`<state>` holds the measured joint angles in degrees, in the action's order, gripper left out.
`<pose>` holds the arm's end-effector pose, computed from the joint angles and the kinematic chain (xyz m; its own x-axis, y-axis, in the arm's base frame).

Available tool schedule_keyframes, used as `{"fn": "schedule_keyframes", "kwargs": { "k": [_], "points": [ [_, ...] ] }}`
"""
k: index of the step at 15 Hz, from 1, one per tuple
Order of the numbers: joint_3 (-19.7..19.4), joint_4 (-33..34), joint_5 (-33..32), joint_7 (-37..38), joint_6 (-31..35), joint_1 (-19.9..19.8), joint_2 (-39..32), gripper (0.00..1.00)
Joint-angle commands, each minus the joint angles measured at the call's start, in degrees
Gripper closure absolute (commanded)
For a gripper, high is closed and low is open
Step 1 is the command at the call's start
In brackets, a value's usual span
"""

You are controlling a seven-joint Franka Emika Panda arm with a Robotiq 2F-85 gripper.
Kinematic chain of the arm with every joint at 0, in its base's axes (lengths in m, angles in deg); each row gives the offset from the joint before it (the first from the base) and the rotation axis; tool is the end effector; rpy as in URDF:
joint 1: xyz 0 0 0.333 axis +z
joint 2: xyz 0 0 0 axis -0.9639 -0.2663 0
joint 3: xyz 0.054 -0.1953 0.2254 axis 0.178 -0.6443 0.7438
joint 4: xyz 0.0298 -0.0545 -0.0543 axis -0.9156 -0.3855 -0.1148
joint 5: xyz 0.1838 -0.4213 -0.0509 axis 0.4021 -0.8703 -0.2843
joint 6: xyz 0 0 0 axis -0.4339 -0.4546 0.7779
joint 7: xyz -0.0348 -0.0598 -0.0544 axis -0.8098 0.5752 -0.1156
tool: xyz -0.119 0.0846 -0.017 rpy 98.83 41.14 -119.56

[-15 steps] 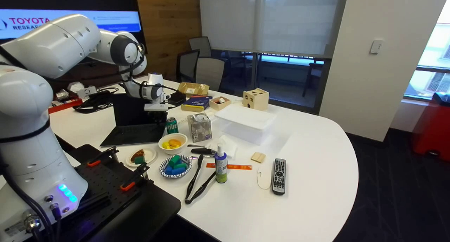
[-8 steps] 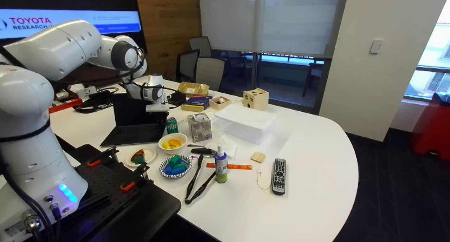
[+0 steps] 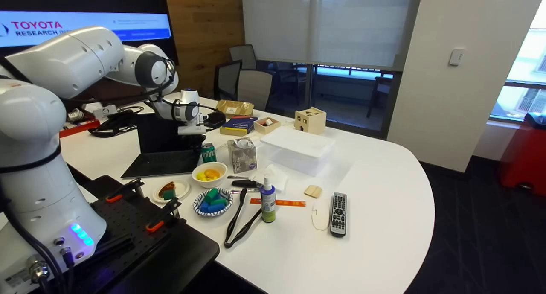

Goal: Open the laptop, pick a paper towel up from the right side of the table, clean the laptop screen, place the paper towel back and switch the laptop on

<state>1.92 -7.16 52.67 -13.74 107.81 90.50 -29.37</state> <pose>0.6732 0.3307 -0.0968 0.7293 0.6792 0.0821 0.6841 -0.7243 -0.0857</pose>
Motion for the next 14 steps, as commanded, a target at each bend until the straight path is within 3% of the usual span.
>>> {"fn": "schedule_keyframes", "kwargs": {
  "k": [1,8,9,10,14],
  "points": [
    [-0.7,-0.8,-0.2,0.4,-2.9,-0.4,2.4,1.0],
    [1.3,-11.8,0.4,-0.5,-0.8,-4.4,13.9,1.0],
    [1.7,-13.7,0.8,-0.5,-1.6,-5.3,16.3,0.74],
    [1.1,-14.8,1.0,0.3,-1.9,-5.2,18.1,0.73],
    [0.6,-21.1,1.7,1.3,-4.4,-6.7,27.1,0.45]
  ]
}}
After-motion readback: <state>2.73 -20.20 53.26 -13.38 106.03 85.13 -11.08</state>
